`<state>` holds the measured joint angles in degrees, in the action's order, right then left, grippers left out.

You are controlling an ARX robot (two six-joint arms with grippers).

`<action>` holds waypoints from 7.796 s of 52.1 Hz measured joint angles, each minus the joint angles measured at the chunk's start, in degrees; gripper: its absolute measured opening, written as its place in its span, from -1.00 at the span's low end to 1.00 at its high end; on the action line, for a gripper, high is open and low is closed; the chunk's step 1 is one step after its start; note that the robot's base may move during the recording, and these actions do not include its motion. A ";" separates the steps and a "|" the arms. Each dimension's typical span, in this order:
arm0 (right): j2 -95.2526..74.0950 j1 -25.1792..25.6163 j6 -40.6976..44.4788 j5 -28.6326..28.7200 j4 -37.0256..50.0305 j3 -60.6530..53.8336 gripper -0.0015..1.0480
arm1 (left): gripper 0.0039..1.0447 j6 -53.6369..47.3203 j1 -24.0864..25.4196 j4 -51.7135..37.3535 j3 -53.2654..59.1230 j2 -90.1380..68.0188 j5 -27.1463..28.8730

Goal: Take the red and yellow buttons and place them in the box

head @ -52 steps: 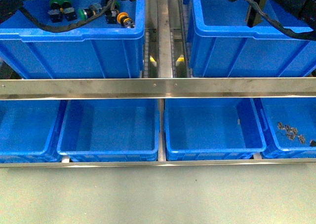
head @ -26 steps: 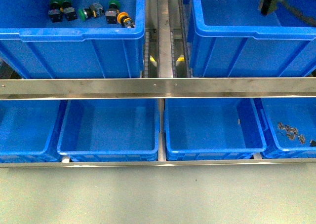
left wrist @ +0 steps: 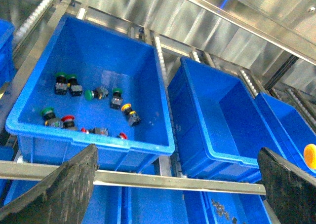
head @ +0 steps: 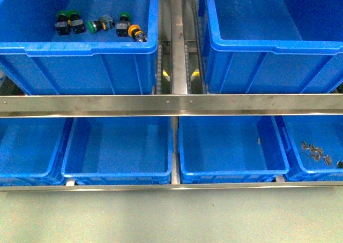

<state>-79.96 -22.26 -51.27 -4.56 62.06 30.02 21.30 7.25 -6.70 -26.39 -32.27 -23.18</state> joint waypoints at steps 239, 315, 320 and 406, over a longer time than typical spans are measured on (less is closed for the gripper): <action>35.26 -11.89 48.19 -45.79 -29.16 -19.69 -0.54 | 0.85 -20.90 -7.34 6.71 25.16 31.43 23.19; -28.79 21.49 20.76 -13.84 -8.13 17.64 -0.54 | 0.85 -20.87 -7.34 6.71 25.16 31.43 23.19; -33.09 21.51 20.55 -14.88 -9.40 23.30 -0.54 | 0.85 -20.90 -7.34 6.71 25.16 31.43 23.19; -0.66 17.07 32.02 -19.34 -18.08 1.64 0.86 | 0.85 -20.90 -7.34 6.71 25.16 31.43 23.19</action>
<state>-80.62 -5.19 -19.25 -23.90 43.99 31.66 0.40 -0.10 0.01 -1.23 -0.84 0.01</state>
